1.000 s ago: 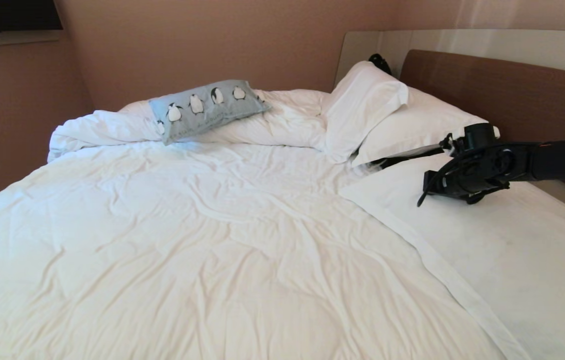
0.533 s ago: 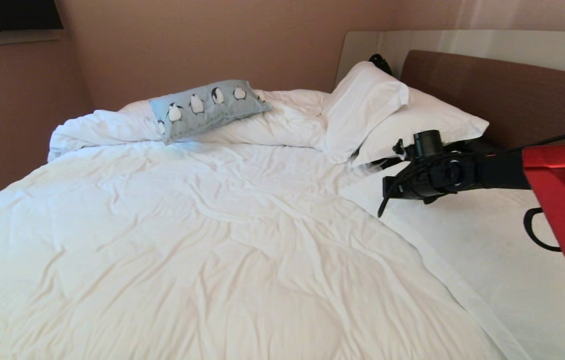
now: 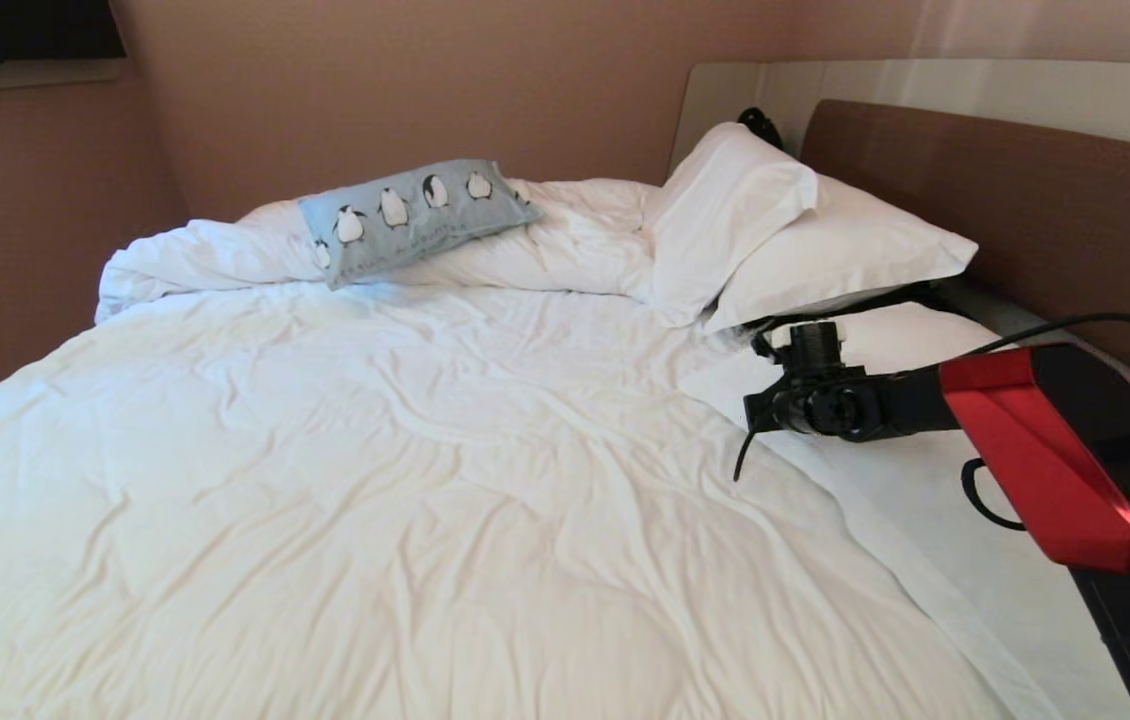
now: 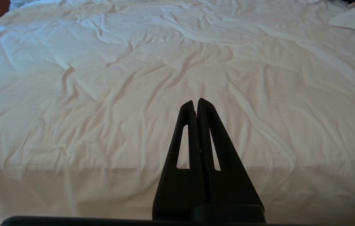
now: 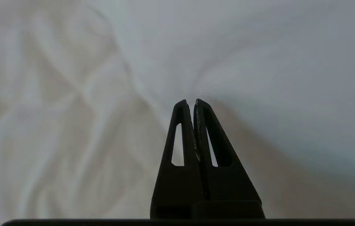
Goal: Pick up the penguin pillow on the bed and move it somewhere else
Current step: Place the pillow at the bedside
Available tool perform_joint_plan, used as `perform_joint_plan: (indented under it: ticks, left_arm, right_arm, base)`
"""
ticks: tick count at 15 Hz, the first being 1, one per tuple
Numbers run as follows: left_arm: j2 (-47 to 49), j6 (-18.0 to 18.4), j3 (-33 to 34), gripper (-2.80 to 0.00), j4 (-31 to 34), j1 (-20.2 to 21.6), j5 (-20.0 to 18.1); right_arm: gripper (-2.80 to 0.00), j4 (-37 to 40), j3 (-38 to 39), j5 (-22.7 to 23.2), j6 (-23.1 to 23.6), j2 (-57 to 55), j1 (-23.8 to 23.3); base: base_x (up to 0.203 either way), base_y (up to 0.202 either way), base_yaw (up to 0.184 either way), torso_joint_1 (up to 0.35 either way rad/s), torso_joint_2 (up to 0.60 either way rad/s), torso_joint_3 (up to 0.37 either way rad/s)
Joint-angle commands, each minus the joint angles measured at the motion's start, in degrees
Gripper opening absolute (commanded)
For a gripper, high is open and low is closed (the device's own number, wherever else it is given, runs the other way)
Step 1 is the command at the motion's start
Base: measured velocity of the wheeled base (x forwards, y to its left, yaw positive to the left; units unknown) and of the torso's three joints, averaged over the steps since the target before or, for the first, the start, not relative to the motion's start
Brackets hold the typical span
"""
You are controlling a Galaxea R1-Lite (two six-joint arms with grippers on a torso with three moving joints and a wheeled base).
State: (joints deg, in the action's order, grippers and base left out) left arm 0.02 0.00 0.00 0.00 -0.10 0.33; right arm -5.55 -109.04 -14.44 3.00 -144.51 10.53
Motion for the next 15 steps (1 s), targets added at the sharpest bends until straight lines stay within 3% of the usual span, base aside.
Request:
perform_joint_plan:
  ticks: [1,7,15]
  left_arm:
    - [0.0,0.0,0.0,-2.80,0.0,0.0,0.0]
    - [0.0,0.0,0.0,-2.80,0.0,0.0,0.0]
    - [0.0,0.0,0.0,-2.80,0.0,0.0,0.0]
  right_arm:
    - [-2.80,-6.2,0.0,-3.3,3.5,-1.0,-0.1]
    - [-2.80,-6.3,-0.7,-6.2,7.3,0.4,-6.2]
    - [-2.80,-6.2,0.4,-6.3,7.3,1.5,-13.3]
  base:
    - [0.000,0.000,0.000,0.000,0.00,0.000]
    - [0.000,0.000,0.000,0.000,0.00,0.000]
    - [0.000,0.000,0.000,0.000,0.00,0.000]
